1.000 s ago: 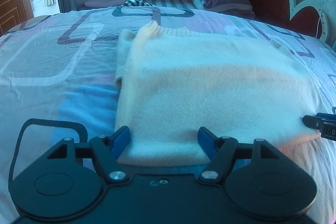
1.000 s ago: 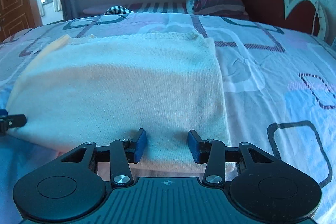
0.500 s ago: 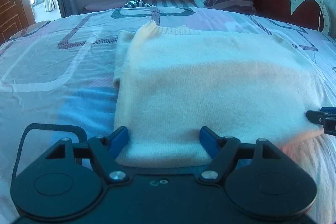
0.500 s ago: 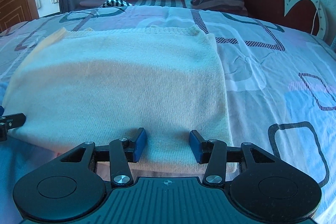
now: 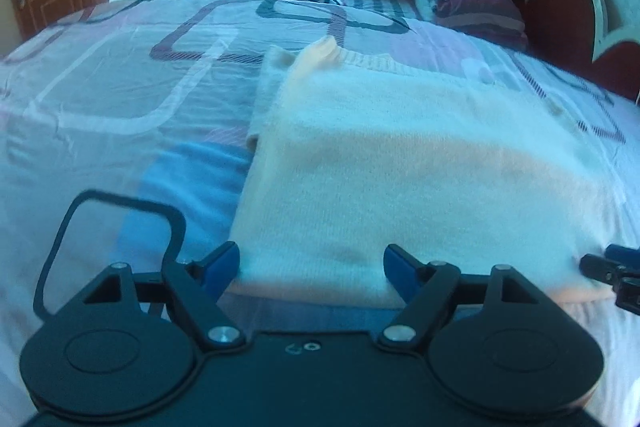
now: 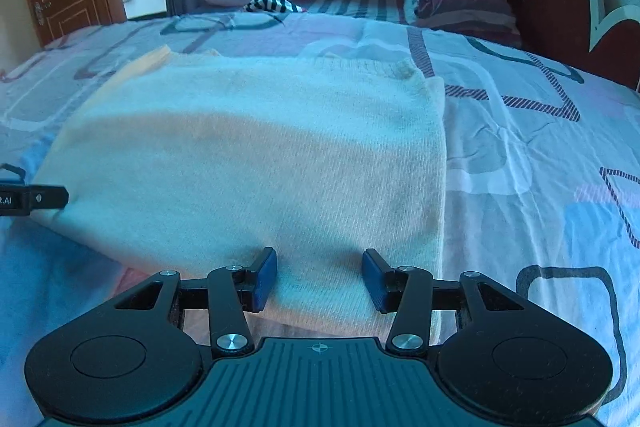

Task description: Fold small clothes

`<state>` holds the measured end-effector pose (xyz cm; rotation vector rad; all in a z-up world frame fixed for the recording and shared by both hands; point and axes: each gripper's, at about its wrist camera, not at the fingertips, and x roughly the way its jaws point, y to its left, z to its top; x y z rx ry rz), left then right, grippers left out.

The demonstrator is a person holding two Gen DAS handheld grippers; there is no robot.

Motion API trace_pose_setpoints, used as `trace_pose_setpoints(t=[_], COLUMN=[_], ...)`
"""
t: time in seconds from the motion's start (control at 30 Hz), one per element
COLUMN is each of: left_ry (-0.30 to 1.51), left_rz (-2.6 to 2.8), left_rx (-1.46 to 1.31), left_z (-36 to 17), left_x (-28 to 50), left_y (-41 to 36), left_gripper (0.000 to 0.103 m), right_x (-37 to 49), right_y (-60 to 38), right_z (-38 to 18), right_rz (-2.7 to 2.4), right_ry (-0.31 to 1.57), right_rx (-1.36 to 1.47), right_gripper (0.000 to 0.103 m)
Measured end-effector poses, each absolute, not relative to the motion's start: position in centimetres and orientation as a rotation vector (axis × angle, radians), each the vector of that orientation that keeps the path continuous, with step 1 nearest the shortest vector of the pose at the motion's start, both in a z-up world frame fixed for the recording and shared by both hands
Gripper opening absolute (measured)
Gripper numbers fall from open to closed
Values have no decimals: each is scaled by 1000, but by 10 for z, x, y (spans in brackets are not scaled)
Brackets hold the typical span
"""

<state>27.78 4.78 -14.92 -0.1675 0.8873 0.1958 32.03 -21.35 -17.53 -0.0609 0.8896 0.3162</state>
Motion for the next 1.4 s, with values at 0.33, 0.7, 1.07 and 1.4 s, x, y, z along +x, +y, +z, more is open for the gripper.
trace_pose_setpoints(t=[0.33, 0.7, 1.07, 1.4], left_ry=[933, 754, 649, 654], left_rz=[140, 94, 80, 88], left_rx=[-514, -760, -914, -917], left_z=[-160, -180, -198, -203], left_x=[240, 274, 299, 302], left_y=[80, 98, 116, 123], left_gripper=[71, 85, 46, 10], right_x=[318, 339, 387, 393], right_y=[-176, -142, -118, -106], right_z=[-155, -156, -159, -188], right_rz=[390, 370, 311, 282], right_ry=[826, 794, 749, 768], right_rx=[3, -14, -63, -148], right_gripper=[47, 47, 47, 48])
